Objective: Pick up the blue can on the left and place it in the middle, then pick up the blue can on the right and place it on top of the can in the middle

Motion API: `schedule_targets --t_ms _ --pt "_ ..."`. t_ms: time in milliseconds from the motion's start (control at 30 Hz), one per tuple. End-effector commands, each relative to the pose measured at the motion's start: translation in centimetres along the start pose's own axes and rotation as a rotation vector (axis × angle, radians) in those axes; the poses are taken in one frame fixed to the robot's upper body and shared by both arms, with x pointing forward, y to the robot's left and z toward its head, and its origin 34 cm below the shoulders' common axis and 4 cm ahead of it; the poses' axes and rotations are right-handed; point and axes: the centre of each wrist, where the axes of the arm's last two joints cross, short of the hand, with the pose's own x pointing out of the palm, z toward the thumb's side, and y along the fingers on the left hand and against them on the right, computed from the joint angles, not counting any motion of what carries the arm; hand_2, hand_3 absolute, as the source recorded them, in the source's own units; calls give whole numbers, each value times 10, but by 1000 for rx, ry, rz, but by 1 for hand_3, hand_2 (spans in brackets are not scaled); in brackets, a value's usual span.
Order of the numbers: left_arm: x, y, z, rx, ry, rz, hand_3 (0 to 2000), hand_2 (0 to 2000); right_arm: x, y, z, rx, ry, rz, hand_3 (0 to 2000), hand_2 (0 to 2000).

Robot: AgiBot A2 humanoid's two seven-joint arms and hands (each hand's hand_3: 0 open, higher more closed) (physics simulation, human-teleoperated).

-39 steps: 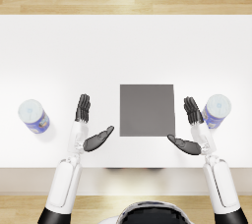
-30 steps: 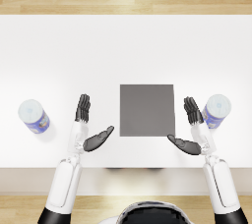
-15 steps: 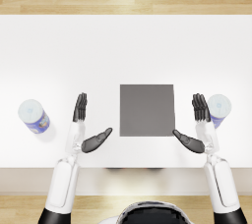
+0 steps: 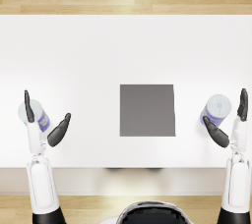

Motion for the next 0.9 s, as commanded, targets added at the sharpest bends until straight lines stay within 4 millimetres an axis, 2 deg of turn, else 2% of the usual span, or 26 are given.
schedule_targets --t_ms 33,233,400,733,900 --pt "-17 -3 -8 -33 12 66 0 0 -4 3 -10 38 2 -15 0 0" --pt "-34 -9 -29 -116 17 138 0 0 -3 6 -22 85 -4 -22 0 0" --pt "-33 -14 -55 -218 5 142 0 0 -2 8 -42 162 -14 -27 0 0" --pt "-29 -25 -102 -399 -21 145 0 0 2 16 -103 393 -37 -37 0 0" --pt "-25 -28 -124 -484 -36 144 0 0 4 17 -119 454 -49 -47 0 0"
